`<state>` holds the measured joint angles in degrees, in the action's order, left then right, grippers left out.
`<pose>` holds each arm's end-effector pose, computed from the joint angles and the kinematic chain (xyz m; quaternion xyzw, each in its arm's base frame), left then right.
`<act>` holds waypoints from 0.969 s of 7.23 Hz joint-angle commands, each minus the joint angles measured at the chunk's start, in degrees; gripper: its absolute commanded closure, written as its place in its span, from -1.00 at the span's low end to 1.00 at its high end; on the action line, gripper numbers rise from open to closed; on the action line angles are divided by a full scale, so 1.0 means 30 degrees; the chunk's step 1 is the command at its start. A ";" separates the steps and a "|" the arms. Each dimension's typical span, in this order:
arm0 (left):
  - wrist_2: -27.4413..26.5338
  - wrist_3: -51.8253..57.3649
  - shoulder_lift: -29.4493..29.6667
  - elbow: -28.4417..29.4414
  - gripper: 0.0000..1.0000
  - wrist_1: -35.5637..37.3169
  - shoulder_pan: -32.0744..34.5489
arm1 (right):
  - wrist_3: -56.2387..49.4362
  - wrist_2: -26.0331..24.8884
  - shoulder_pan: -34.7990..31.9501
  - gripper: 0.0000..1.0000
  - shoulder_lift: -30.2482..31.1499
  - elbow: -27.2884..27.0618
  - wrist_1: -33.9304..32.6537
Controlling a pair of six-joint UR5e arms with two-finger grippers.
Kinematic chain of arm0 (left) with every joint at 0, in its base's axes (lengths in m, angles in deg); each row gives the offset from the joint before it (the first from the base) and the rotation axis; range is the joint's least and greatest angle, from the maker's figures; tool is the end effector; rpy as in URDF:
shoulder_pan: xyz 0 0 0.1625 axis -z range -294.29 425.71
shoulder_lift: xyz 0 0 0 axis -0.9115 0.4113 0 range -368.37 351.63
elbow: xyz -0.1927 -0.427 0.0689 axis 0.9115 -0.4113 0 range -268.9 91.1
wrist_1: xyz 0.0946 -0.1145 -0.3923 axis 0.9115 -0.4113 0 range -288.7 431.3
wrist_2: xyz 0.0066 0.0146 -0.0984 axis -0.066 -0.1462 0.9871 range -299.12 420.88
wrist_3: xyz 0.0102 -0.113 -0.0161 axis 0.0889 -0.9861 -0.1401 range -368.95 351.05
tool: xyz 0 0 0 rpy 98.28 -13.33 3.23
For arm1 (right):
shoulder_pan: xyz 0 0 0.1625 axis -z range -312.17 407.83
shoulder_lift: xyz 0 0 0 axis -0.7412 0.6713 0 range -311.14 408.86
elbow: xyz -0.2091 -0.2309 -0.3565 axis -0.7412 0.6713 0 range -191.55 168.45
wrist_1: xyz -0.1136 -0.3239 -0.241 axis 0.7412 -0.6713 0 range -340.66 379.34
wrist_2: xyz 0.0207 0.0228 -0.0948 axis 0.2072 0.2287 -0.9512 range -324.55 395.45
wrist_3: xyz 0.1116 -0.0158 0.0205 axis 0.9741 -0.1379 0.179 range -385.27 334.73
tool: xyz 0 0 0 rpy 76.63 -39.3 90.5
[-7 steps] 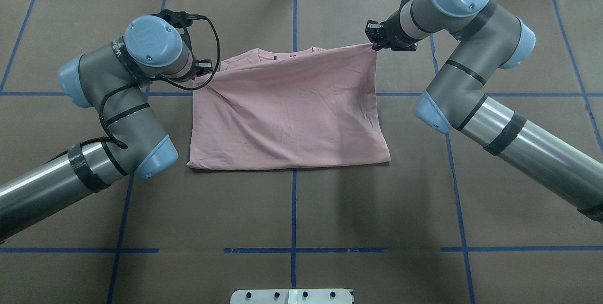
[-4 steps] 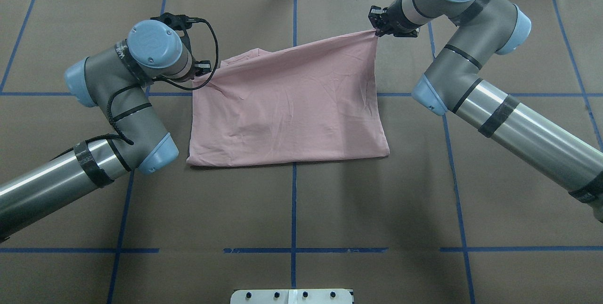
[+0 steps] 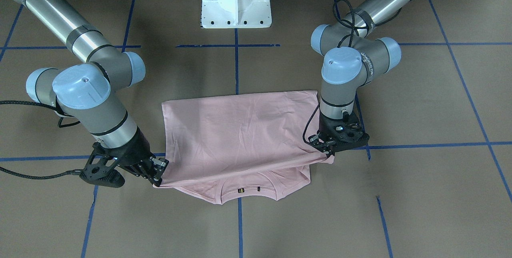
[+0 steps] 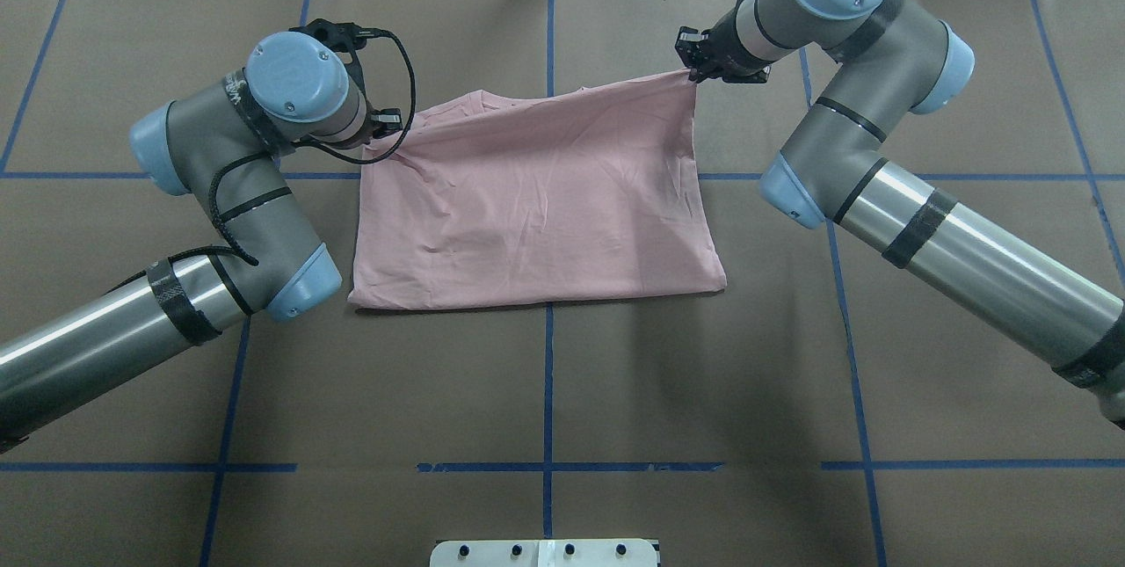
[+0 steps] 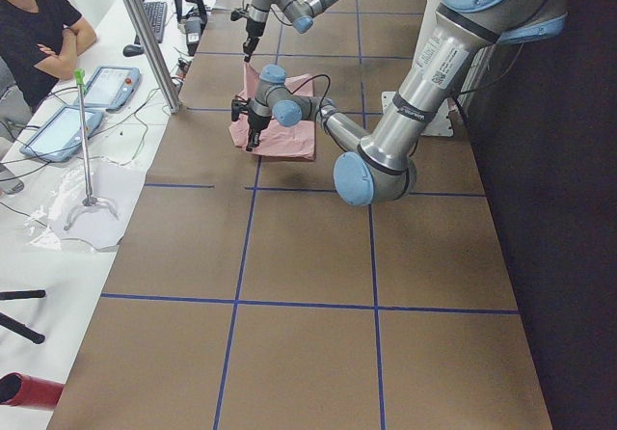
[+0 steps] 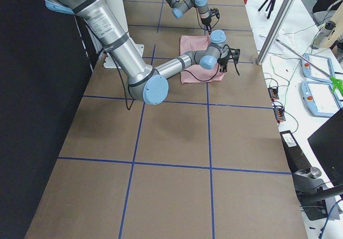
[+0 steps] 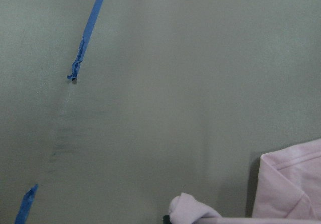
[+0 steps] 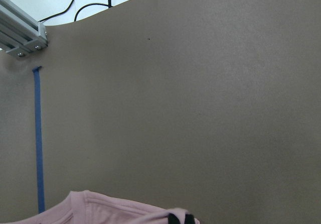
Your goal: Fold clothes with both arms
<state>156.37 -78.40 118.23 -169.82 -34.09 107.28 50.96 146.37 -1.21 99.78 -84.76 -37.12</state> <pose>0.5067 -0.6129 0.3745 0.1503 0.3360 -0.1524 0.9172 -0.4618 -0.6729 0.3568 0.1030 -0.4766 0.1823 0.8538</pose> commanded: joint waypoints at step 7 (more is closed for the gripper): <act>0.0680 0.0036 -0.0245 -0.2279 -1.00 0.0527 0.0088 | -0.2269 0.0057 0.1522 -1.00 0.2388 -0.2923 -0.0219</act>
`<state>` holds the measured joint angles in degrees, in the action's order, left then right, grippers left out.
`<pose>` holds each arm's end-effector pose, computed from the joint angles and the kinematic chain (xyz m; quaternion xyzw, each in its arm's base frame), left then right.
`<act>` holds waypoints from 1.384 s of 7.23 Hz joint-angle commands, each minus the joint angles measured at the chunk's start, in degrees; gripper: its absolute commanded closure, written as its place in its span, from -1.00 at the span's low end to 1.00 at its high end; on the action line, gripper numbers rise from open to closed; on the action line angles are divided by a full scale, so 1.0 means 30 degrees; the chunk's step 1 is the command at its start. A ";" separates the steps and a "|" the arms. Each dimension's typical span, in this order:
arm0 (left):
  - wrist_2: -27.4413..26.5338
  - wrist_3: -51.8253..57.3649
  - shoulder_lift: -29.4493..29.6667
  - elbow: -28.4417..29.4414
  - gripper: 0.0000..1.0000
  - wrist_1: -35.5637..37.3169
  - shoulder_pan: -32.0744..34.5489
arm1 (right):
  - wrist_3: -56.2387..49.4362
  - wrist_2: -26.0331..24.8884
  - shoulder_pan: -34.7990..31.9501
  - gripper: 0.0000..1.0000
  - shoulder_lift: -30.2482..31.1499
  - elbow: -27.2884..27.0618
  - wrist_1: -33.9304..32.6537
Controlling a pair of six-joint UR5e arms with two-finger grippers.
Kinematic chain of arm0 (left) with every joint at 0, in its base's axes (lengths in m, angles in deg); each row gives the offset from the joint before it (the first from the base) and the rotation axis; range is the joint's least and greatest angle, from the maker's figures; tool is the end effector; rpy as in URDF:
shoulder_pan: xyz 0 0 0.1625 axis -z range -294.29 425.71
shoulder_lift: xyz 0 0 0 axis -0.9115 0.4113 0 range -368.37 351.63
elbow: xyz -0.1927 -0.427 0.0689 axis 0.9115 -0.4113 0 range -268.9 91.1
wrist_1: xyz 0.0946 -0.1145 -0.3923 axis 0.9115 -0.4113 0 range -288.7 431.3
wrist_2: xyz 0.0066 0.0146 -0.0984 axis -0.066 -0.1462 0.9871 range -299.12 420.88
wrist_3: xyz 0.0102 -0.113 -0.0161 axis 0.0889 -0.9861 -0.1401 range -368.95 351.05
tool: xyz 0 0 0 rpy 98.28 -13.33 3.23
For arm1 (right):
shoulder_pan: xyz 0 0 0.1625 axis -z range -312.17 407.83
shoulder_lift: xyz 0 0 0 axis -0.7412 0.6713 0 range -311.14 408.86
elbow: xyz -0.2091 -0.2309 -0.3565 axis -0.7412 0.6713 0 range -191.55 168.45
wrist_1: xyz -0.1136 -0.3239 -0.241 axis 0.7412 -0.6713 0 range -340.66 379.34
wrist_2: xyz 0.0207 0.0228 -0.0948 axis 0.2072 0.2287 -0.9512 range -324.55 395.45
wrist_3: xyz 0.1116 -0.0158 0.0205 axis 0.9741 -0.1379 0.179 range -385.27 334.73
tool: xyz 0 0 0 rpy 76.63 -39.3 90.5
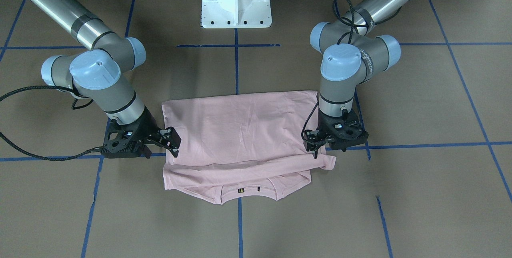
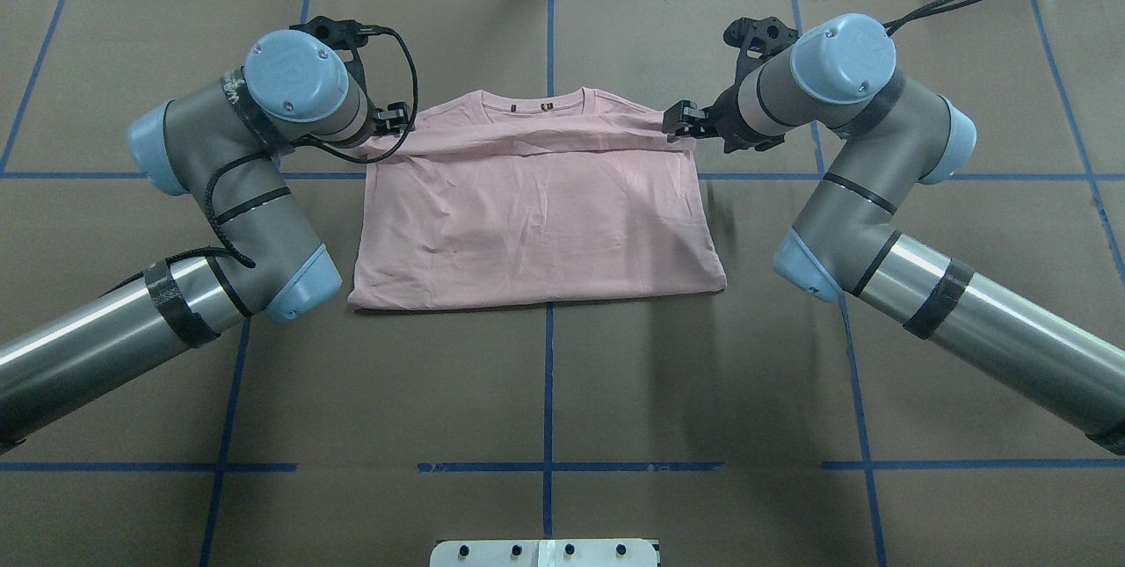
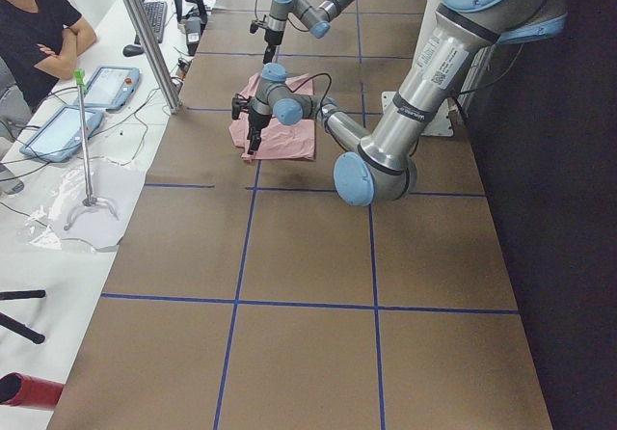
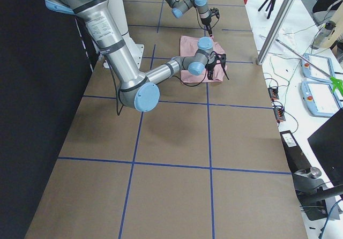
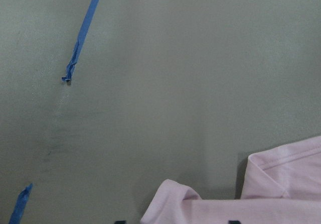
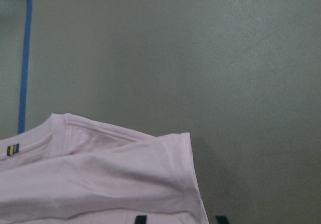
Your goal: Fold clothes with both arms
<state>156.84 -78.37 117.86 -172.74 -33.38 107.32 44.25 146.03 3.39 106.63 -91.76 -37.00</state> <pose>0.4990 -0.6055 0.3559 0.1551 0.3504 -0.1491 0.9116 -0.4808 -0.6018 0.3883 0.1154 -0.4751 0.0981 0.8668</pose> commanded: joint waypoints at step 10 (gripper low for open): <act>0.1879 -0.3137 -0.1267 -0.6859 -1.00 0.2051 -0.0541 | 0.2580 0.0495 0.3155 -1.00 0.2479 -0.4375 -0.5070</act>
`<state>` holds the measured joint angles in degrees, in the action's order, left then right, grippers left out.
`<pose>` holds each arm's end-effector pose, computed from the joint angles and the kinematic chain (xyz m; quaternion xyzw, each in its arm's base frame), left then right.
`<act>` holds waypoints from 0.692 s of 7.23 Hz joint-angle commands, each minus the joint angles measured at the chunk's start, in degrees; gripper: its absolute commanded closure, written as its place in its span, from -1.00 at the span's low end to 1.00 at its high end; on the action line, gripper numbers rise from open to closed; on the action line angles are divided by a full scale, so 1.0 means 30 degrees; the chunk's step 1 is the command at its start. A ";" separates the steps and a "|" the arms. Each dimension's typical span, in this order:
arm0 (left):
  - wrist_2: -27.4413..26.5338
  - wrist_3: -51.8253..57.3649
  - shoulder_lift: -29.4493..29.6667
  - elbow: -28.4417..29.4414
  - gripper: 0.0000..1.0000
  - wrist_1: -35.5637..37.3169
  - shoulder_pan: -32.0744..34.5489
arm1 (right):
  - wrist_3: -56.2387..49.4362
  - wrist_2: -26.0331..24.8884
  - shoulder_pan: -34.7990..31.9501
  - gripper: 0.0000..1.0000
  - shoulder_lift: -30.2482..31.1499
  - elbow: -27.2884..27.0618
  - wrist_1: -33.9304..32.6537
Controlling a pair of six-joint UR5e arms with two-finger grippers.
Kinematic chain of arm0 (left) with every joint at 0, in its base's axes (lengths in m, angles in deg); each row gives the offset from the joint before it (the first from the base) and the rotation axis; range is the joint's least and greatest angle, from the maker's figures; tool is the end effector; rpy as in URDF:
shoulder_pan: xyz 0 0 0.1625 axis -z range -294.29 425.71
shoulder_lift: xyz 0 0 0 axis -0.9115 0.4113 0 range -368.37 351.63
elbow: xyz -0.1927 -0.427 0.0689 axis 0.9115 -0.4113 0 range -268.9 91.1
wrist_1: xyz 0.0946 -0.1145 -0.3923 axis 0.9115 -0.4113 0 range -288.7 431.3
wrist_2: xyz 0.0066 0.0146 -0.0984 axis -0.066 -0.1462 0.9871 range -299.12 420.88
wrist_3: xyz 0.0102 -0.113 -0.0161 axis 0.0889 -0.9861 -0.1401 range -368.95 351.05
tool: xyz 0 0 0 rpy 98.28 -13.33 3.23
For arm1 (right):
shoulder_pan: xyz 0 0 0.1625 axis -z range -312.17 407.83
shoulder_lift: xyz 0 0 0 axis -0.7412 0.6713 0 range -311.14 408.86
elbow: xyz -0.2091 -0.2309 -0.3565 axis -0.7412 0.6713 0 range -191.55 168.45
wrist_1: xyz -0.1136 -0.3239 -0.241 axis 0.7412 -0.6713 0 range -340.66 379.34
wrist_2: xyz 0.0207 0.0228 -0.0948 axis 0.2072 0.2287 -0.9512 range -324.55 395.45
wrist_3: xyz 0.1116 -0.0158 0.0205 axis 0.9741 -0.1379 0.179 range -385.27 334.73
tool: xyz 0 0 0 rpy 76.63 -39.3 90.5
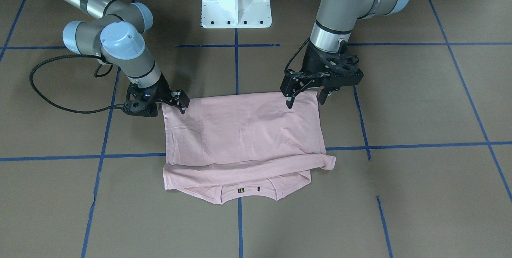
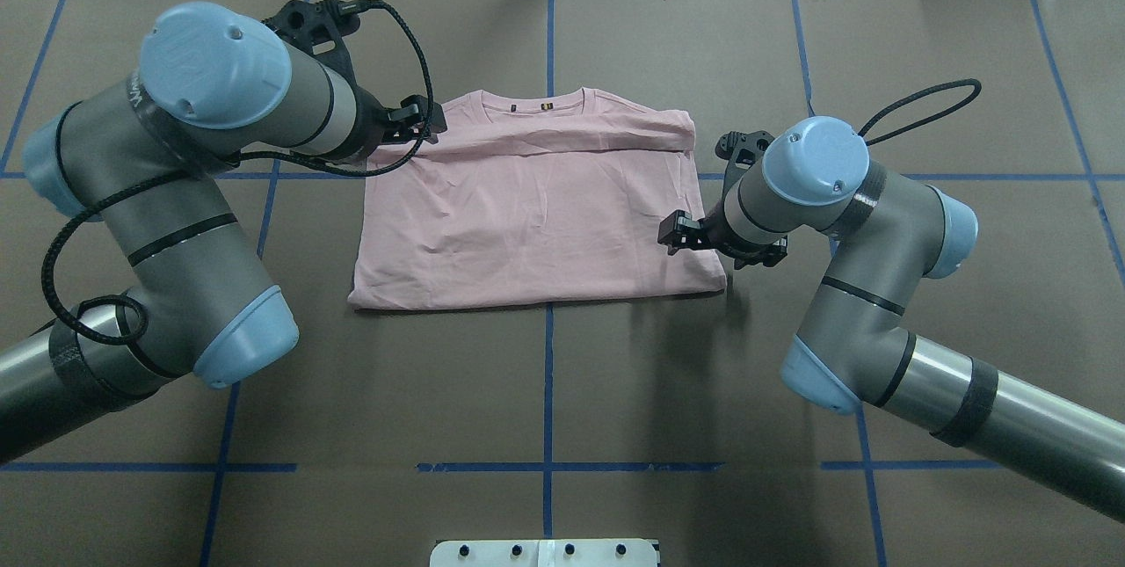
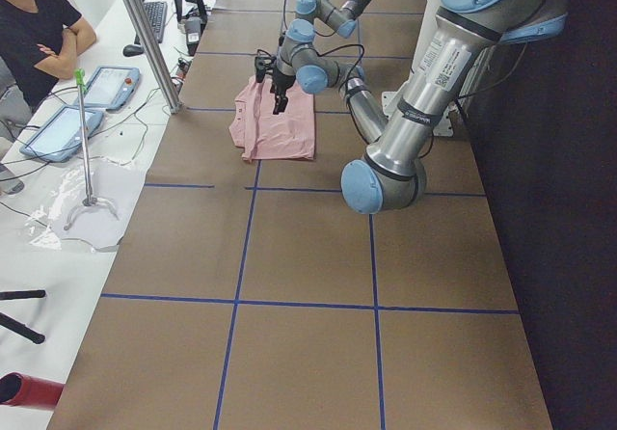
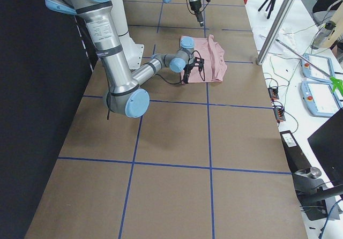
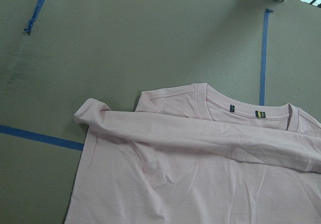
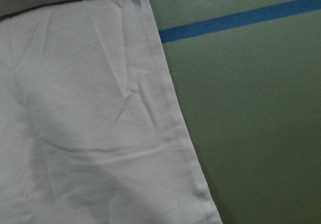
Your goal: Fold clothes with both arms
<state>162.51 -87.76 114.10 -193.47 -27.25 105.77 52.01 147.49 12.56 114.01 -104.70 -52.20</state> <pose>0.4451 -0.5182 0.2521 0.1198 0.4571 -0.1737 0.8641 -0.5158 -0.4755 0.4063 -0.0030 -0.4252 0.1025 0.8993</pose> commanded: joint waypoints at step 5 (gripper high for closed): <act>-0.0040 0.0023 -0.0014 0.0141 -1.00 -0.0023 -0.0021 | -0.0038 0.0068 0.0449 -0.16 0.0458 -0.0032 -0.0031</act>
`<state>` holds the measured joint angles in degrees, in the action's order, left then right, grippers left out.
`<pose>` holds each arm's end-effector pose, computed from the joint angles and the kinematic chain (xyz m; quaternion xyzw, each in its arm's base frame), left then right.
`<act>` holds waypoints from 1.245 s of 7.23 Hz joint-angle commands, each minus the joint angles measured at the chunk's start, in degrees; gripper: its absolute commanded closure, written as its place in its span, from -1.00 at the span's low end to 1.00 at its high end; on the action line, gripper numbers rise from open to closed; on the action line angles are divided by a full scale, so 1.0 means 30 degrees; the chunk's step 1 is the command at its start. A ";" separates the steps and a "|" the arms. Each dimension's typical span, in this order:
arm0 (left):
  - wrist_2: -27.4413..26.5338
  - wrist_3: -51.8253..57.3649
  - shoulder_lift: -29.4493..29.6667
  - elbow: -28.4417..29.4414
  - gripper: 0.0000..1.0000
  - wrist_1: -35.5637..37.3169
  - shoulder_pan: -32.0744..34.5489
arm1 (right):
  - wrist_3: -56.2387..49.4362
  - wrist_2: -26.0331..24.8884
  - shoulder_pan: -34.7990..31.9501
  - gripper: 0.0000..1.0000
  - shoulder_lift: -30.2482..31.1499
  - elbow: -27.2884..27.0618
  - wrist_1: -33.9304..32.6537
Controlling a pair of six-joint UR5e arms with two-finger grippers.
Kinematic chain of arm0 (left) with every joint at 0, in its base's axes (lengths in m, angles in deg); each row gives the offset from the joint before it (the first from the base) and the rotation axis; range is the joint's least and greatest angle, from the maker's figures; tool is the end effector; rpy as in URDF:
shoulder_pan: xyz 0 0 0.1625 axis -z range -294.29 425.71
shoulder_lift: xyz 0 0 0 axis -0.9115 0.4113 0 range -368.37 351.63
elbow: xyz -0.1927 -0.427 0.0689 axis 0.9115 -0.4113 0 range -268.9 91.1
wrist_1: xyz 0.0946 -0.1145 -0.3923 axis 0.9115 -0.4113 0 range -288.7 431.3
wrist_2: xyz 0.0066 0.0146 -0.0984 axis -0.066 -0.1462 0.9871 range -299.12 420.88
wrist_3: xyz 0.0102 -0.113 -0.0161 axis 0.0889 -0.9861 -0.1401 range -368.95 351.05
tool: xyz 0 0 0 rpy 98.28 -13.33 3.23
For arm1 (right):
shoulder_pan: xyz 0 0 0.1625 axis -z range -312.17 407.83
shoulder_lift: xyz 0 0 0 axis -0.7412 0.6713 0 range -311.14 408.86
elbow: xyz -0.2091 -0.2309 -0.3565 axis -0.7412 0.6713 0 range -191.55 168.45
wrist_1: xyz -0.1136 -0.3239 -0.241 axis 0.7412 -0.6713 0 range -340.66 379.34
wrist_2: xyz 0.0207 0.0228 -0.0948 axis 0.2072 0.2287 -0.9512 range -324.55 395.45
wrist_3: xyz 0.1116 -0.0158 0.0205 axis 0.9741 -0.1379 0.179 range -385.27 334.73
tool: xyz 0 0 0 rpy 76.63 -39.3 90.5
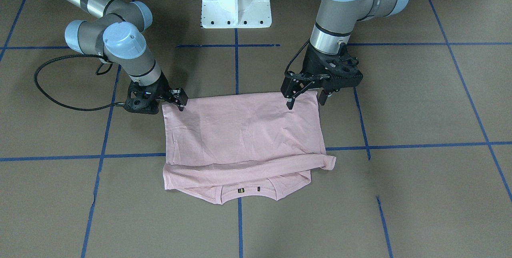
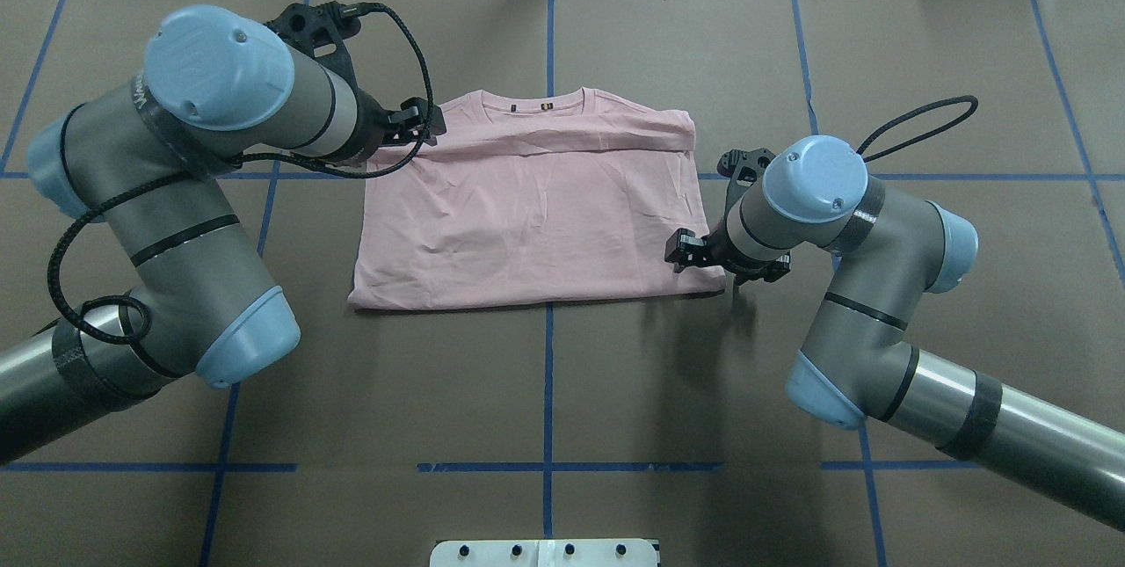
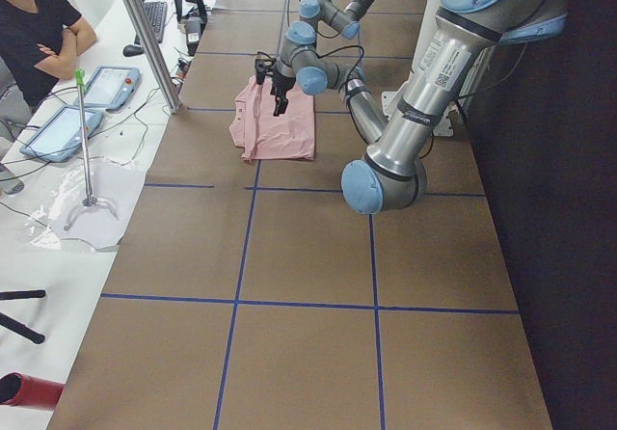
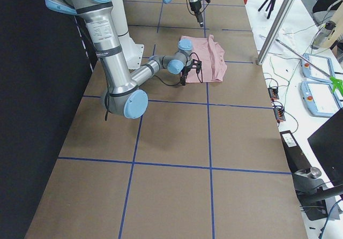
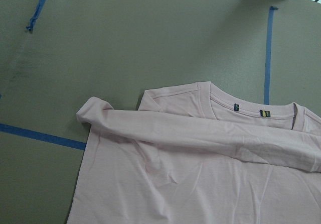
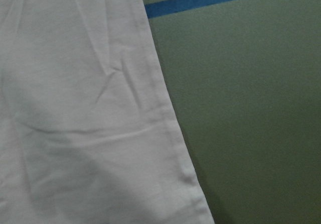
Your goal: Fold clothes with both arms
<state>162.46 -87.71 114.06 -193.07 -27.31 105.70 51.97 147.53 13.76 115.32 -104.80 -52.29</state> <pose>0.4473 -0.5191 0.2553 0.1187 0.4544 -0.1737 0.8656 -0.5207 -0.4611 0.4215 -0.0124 -0.4162 0.0954 0.9042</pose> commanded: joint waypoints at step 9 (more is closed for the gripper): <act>-0.0022 -0.0114 0.0146 -0.0169 -1.00 -0.0089 -0.0001 | -0.0052 0.0552 0.0483 1.00 0.4490 -0.4817 -0.0264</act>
<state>162.39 -87.95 114.29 -193.34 -27.58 105.65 51.62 149.20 14.22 123.82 -114.42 -53.05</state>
